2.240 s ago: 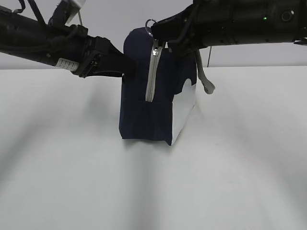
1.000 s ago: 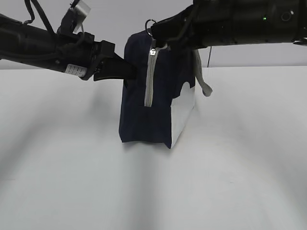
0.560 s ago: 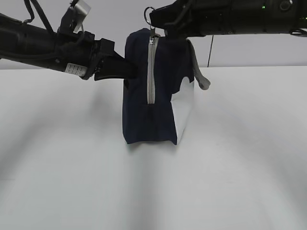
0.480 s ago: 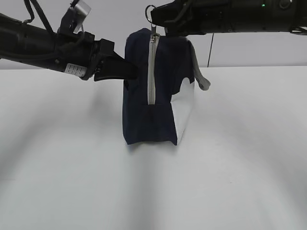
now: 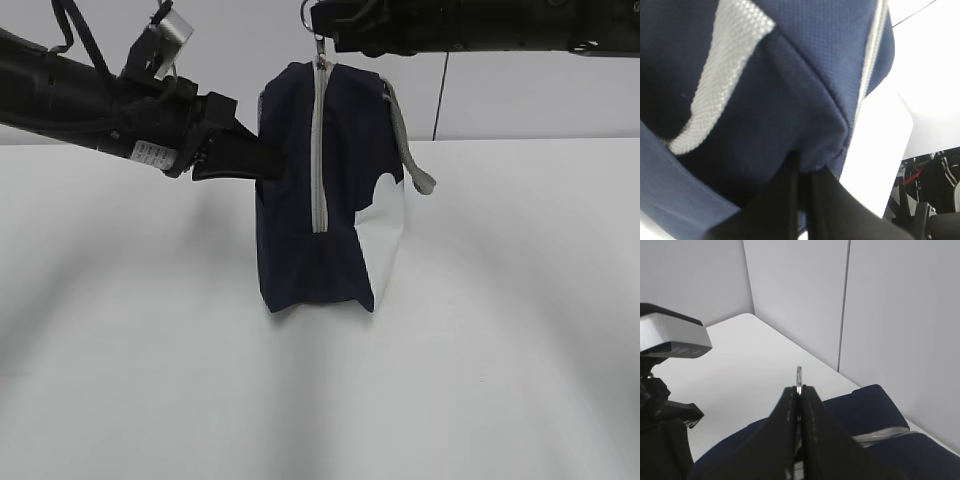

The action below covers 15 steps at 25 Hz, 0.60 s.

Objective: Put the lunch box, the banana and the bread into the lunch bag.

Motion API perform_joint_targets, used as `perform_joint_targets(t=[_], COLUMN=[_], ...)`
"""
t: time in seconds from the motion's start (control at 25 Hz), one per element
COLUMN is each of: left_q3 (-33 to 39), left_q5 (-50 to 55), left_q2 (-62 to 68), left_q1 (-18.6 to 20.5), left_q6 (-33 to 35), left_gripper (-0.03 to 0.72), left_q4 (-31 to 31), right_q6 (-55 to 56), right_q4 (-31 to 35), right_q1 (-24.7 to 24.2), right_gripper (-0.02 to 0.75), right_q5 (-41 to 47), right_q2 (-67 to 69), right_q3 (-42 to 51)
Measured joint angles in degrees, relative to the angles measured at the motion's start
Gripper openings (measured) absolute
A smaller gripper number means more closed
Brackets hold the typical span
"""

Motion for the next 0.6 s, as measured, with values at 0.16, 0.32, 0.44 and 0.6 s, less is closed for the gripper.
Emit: perform_joint_targets(t=[0.16,0.32,0.44,0.6], left_q3=[0.0,0.0,0.0,0.0], left_q5=[0.8,1.2,1.3,1.4], left_q2=[0.0,0.0,0.0,0.0], left_q1=[0.0,0.0,0.0,0.0], left_q6=[-0.1,-0.7,-0.7,-0.9], left_gripper=[0.003,0.003,0.002,0.002], left_q4=[1.0,2.4,2.6,2.9], right_q6=[4.3,9.0,11.5,13.5], right_q4=[-2.8,-7.5,-10.2,-11.4], right_q1=[-2.9,-4.7,-5.4,-6.1], right_gripper=[-0.016,-0.016,-0.016,-0.016], right_q5=[-4.3,-10.0,-11.7,-15.0], right_q2=[2.7,5.8,8.2,10.5], right_q3=[-2.7,-7.0,-10.2,-13.4])
